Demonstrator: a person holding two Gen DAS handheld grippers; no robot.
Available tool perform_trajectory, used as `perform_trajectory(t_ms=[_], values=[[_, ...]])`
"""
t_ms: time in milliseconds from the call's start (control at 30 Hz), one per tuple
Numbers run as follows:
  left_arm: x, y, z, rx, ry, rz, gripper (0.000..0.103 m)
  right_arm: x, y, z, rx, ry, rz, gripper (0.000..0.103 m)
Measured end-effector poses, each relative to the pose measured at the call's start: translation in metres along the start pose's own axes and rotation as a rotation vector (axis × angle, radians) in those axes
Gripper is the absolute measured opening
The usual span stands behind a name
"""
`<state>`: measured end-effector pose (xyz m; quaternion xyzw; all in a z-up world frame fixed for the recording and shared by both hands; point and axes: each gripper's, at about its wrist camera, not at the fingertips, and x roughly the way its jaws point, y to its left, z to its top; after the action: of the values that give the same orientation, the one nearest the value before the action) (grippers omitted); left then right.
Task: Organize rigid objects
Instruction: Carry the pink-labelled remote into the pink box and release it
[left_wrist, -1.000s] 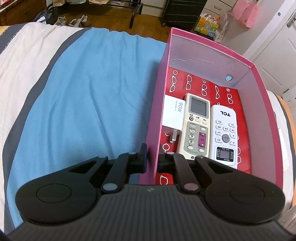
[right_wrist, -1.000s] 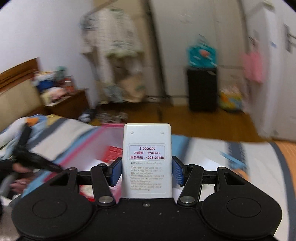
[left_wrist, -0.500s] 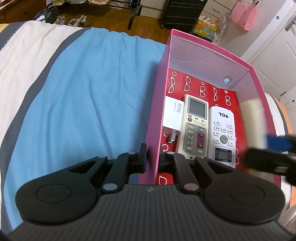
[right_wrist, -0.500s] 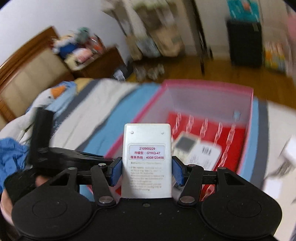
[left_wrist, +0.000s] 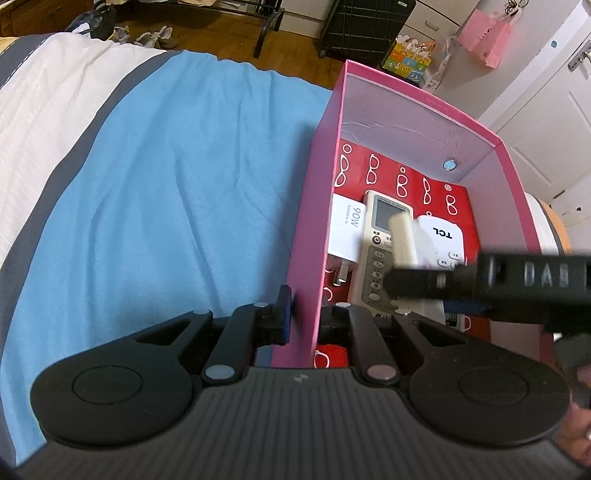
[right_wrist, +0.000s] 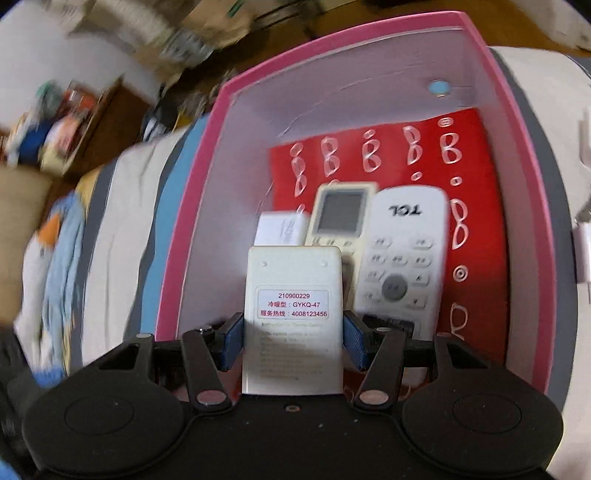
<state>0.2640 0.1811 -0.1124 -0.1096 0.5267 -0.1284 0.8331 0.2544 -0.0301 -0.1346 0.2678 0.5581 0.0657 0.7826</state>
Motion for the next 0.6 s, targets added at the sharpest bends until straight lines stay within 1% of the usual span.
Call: perform_trajectory(t_ms=[167, 300, 367, 467, 533, 600], values=[[0.000, -0.001, 0.000, -0.001, 0.000, 0.002, 0.011, 0.013, -0.005, 0.014, 0.105, 0.016, 0.005, 0.061], [0.000, -0.001, -0.001, 0.001, -0.002, 0.003, 0.011, 0.028, -0.010, 0.022, 0.208, 0.030, 0.060, 0.061], [0.000, -0.001, 0.000, 0.001, -0.001, 0.003, 0.010, 0.032, -0.012, 0.024, 0.240, 0.033, 0.089, 0.061], [0.000, -0.001, 0.000, 0.000, -0.002, 0.001, 0.011, 0.032, -0.013, 0.027, 0.248, 0.012, 0.096, 0.062], [0.000, -0.001, 0.001, -0.004, -0.001, -0.001, 0.011, 0.030, -0.012, 0.028, 0.239, 0.003, 0.083, 0.064], [0.000, -0.001, 0.000, -0.002, -0.003, 0.000, 0.011, 0.023, -0.012, 0.027, 0.216, 0.004, 0.113, 0.064]])
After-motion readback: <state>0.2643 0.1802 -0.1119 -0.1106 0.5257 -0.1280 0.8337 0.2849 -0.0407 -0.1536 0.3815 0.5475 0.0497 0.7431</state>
